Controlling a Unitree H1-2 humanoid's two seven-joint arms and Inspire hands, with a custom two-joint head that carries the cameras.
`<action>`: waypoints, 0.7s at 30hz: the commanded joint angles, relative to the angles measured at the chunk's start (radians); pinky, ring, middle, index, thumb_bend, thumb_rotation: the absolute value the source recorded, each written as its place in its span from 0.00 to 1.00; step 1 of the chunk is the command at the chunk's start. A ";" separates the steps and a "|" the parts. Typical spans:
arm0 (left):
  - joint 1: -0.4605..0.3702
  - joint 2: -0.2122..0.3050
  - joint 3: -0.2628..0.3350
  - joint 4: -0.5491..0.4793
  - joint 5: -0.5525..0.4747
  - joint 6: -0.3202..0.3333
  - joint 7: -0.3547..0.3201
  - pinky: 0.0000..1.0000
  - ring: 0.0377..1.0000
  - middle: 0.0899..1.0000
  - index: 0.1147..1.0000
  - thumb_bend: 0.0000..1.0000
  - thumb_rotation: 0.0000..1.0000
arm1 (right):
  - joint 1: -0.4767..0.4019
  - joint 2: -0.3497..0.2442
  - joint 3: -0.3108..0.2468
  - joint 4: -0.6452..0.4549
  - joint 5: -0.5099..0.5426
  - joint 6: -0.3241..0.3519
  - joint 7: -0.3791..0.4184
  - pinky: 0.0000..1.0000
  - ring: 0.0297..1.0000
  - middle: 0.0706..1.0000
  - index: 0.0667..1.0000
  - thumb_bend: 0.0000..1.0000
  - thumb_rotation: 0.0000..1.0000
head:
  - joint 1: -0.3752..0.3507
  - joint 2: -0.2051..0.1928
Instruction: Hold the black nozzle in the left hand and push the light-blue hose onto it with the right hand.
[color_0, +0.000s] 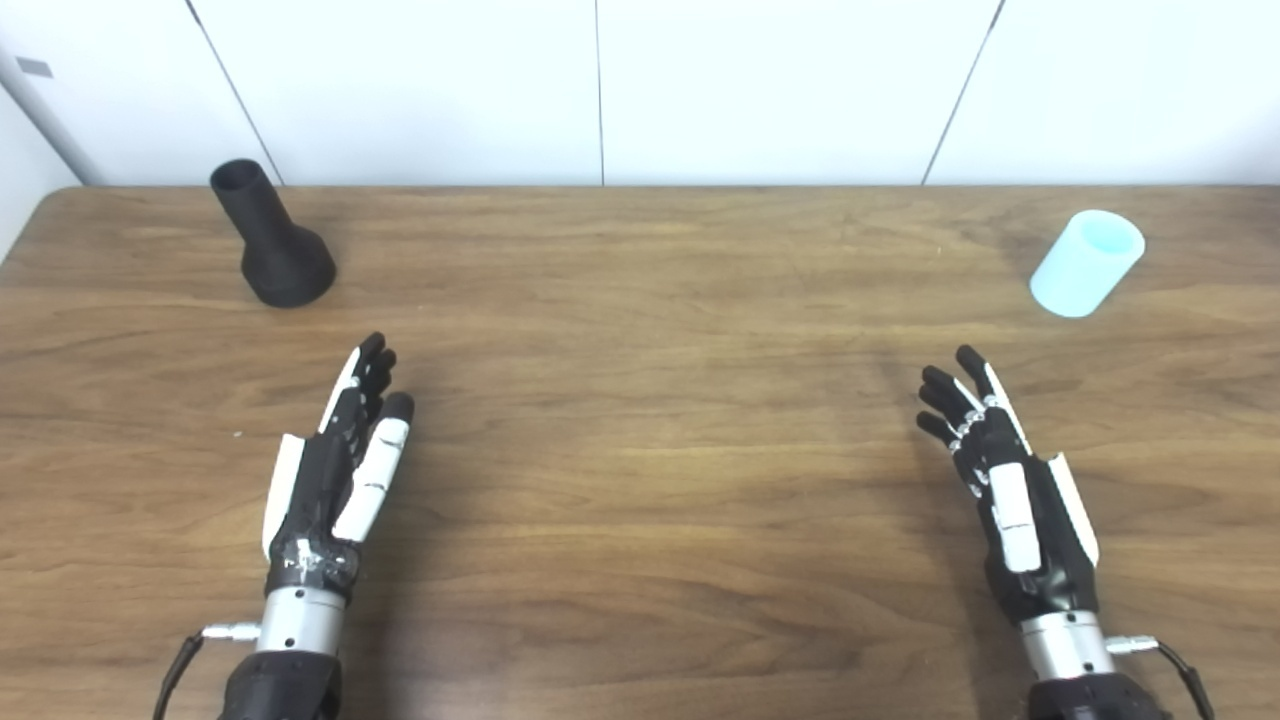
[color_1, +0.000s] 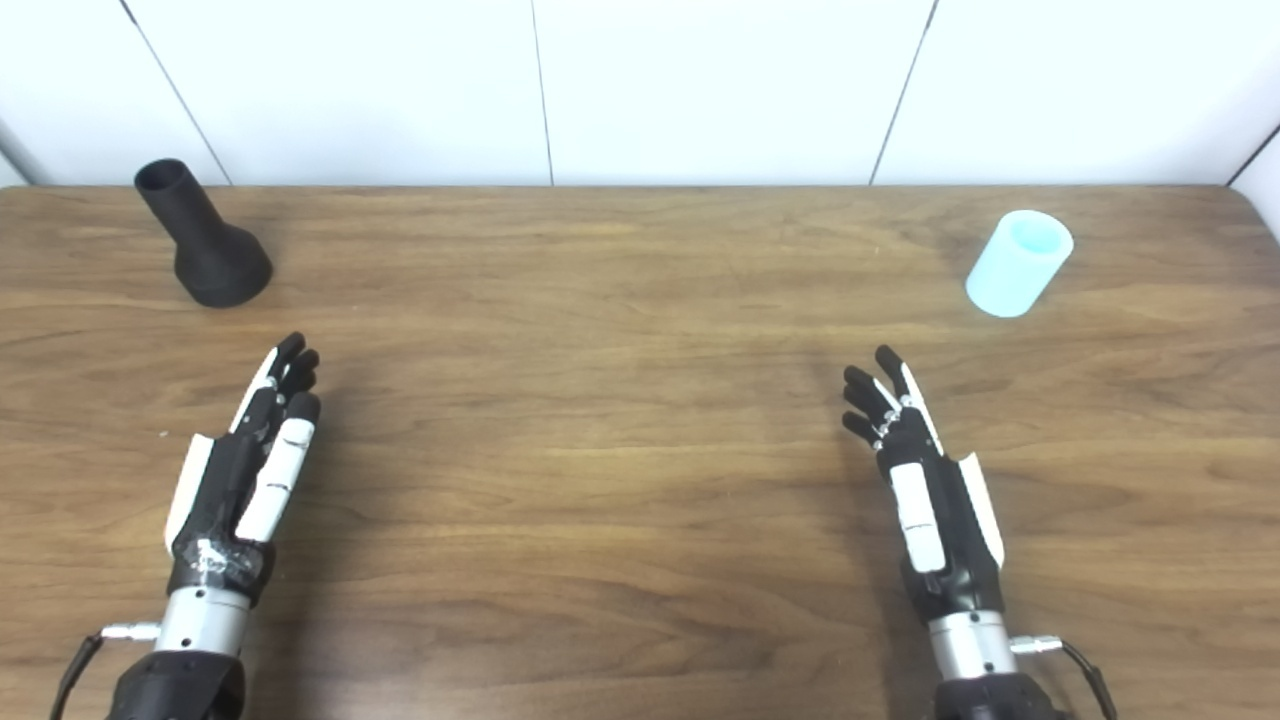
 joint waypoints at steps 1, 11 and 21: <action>0.111 0.000 -0.014 -0.029 -0.001 -0.020 0.007 1.00 0.97 0.95 0.98 0.47 0.75 | 0.032 -0.001 -0.001 -0.026 0.012 -0.026 0.000 0.86 0.90 0.89 0.96 0.55 1.00 | 0.018 -0.005; 0.117 -0.022 -0.058 0.014 0.021 -0.079 0.023 1.00 0.99 0.95 0.99 0.43 0.73 | 0.021 -0.035 -0.021 0.031 0.058 -0.067 0.022 0.90 0.91 0.90 0.97 0.56 1.00 | 0.182 -0.074; 0.115 -0.051 -0.107 0.042 0.052 -0.087 0.065 0.98 0.98 0.96 1.00 0.38 0.70 | 0.014 -0.064 -0.026 0.062 0.133 -0.068 0.065 0.97 0.95 0.93 1.00 0.57 1.00 | 0.279 -0.134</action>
